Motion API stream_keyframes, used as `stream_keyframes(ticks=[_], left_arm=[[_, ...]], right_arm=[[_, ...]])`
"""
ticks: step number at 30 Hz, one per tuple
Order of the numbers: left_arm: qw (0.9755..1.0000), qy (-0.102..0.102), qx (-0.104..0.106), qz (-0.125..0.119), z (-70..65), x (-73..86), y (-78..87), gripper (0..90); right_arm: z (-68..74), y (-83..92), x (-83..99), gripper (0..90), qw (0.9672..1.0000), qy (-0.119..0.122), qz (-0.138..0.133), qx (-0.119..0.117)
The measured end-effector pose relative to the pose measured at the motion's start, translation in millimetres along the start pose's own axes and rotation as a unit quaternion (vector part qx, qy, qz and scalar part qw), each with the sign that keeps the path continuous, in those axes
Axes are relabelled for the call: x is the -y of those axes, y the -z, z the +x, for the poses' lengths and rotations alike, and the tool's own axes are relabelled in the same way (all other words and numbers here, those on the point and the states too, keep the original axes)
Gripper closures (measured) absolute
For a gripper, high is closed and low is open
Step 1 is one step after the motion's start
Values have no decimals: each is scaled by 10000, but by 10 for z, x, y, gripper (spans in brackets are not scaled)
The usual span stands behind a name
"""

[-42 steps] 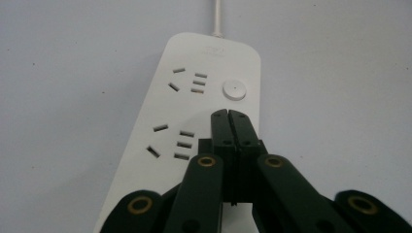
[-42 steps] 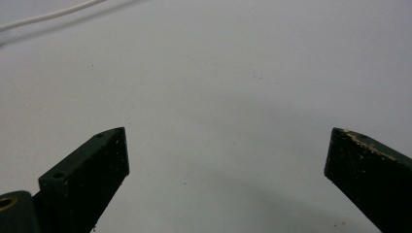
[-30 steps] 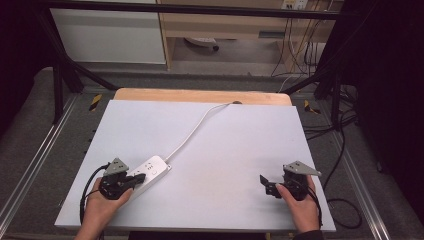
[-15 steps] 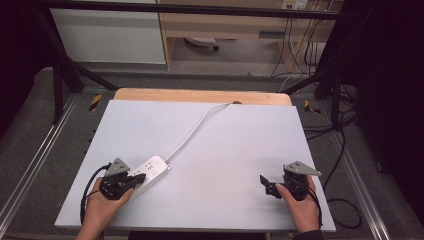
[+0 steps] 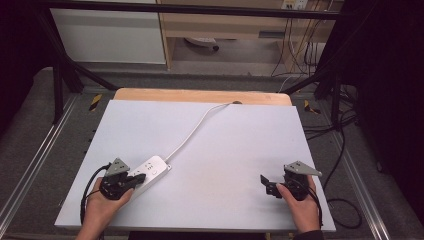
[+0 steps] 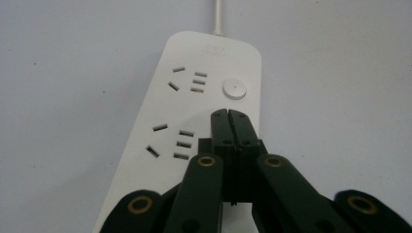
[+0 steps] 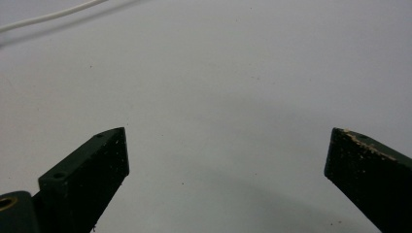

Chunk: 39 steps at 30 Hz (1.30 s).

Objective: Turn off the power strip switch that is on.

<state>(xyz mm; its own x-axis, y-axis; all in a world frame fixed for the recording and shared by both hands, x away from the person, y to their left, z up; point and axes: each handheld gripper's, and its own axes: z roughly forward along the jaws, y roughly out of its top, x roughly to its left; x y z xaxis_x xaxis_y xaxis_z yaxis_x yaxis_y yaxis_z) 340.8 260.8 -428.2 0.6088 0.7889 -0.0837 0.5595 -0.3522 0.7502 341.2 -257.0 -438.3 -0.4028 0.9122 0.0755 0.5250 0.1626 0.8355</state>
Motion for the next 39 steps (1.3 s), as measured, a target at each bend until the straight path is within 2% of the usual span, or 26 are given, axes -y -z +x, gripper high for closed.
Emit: stream_keyframes(ticks=[6,10,14,28,29,35,39], left_arm=[[10000,-40,-9,0,-24,4,-11,900],[9999,-139,-52,27,-45,-4,-12,900],[10000,-39,22,-19,-24,5,-12,900],[10000,-74,26,-54,-20,8,1,900],[9999,-31,44,-122,-18,4,16,900],[9999,-34,28,-160,-23,15,31,900],[9995,-51,-17,-316,-28,4,63,900]], right_arm=[[12,16,-2,31,10000,11,-8,-20],[6,26,-5,32,10000,-7,-26,-12],[4,17,-5,31,10000,3,-7,-14],[11,-3,-2,32,10000,43,26,1],[13,-4,-4,32,10000,46,30,-2],[18,0,-8,32,10000,65,23,-13],[12,5,-10,31,10000,72,-6,1]])
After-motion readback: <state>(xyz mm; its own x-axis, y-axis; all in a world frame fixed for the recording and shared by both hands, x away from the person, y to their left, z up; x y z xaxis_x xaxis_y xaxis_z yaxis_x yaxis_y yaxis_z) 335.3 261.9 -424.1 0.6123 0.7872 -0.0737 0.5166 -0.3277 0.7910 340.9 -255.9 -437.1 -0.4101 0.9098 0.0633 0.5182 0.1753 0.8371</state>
